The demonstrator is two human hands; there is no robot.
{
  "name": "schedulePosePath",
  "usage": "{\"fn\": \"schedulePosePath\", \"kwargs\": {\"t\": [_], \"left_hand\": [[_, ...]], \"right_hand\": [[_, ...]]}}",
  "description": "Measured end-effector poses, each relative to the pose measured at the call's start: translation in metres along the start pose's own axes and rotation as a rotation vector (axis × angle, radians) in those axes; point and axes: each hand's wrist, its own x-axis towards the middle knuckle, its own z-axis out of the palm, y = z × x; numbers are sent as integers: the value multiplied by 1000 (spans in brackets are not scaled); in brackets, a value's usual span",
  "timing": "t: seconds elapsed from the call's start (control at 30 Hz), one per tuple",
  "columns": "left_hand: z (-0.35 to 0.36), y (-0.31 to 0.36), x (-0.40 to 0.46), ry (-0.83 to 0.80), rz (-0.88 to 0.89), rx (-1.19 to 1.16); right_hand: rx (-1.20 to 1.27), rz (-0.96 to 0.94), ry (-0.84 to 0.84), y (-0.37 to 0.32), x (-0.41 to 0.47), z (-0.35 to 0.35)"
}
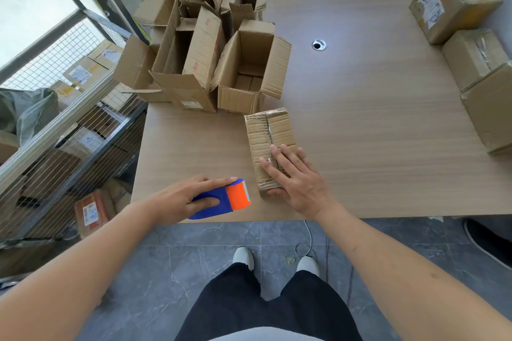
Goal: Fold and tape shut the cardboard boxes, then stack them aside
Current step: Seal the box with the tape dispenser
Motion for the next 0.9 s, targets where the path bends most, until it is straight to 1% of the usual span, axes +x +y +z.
{"fn": "schedulePosePath", "kwargs": {"t": [0.07, 0.13, 0.3, 0.37, 0.47, 0.57, 0.7, 0.77, 0.83, 0.9], "left_hand": [[1, 0, -3, 0, -2, -5], [1, 2, -2, 1, -12, -1], [1, -5, -14, -7, -25, 16], [3, -6, -20, 4, -44, -1], [6, 1, -18, 45, -72, 40], [12, 10, -10, 79, -110, 95], [18, 19, 1, 54, -202, 155], [19, 22, 7, 25, -255, 117], [20, 24, 12, 20, -288, 43], [21, 21, 16, 19, -310, 22]], "right_hand": [[16, -11, -11, 0, 0, -2], [24, -16, -57, 1, 0, -4], [43, 9, -122, 1, 2, -8], [49, 20, -140, 0, 2, -11], [56, 39, -193, -2, 5, -18], [78, 112, -258, -13, 12, -25], [43, 201, -218, -40, 24, -21], [24, 211, -198, -49, 27, -15], [19, 208, -173, -54, 27, -11], [31, 231, -164, -54, 25, -12]]}}
